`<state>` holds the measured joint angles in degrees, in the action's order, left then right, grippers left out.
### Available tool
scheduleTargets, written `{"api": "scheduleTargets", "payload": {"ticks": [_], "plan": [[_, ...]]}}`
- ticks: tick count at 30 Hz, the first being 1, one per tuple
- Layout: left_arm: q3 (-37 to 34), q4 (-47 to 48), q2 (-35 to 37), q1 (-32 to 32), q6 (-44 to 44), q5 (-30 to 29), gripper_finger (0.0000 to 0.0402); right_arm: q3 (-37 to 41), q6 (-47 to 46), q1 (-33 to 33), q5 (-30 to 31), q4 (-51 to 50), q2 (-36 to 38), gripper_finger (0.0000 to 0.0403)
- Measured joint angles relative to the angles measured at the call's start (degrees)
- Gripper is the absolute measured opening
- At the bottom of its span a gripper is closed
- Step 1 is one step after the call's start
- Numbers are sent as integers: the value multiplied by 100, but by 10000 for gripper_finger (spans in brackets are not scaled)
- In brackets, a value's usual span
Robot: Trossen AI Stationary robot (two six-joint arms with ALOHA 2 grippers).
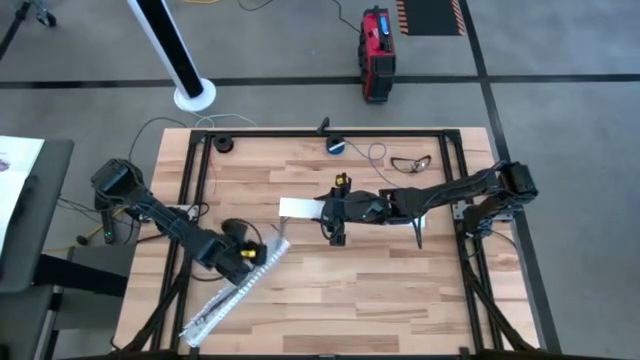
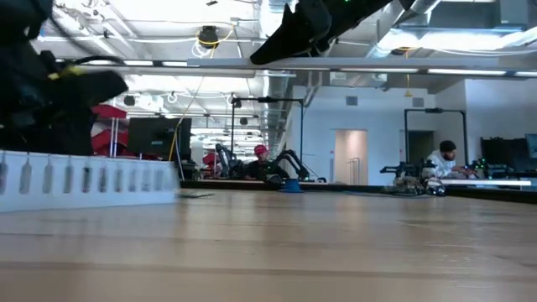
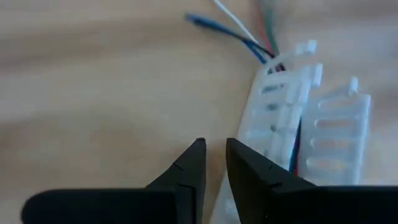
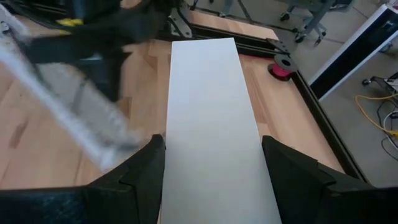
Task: Ziptie cables
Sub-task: Close the white cable duct
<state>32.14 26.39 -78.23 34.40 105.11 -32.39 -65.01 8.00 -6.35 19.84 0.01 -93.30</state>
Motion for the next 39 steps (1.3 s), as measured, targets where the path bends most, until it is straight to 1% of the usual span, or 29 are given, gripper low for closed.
{"api": "scheduleTargets", "payload": {"ticks": [4,9,11,16,19,20,23,25,27,29,31,33,35,36,39], "plan": [[-147,-1577,-91,-75,-856,275,56,-2,3,0,-2,2,0,223],[-236,-2761,-260,-366,-1630,664,56,-2,16,0,-4,4,0,223],[-242,-3236,-388,-594,-2036,1024,56,-4,20,-2,-12,25,0,223],[-213,-4572,-926,-1231,-3182,2241,56,-4,38,-4,-11,40,0,223],[-82,-4926,-1179,-1545,-3856,2695,56,-4,195,1,-11,46,0,223],[-25,-4921,-1180,-1645,-4103,2955,56,-4,238,5,-11,47,0,223],[99,-4635,-795,-1873,-4432,3684,56,-4,369,24,-16,1,33,223],[182,-4334,-306,-1921,-4394,3853,56,-5,461,62,-26,-73,116,223],[272,-3879,261,-1878,-4244,3775,56,-13,525,129,-26,-144,242,223],[338,-3274,857,-1689,-3934,3400,56,-13,597,208,-24,-215,376,223],[397,-2672,1356,-1306,-3376,2843,56,-10,698,267,-28,-317,515,223],[403,-2199,1681,-664,-2639,2077,56,-4,793,325,-34,-329,652,223],[400,-1957,1774,103,-1876,1418,56,-4,890,361,-35,-313,783,223],[400,-1915,1763,486,-1472,1198,56,-7,923,367,-33,-308,833,223],[465,-1922,1464,1463,-308,850,56,-7,1015,388,-35,-452,912,223]]}}
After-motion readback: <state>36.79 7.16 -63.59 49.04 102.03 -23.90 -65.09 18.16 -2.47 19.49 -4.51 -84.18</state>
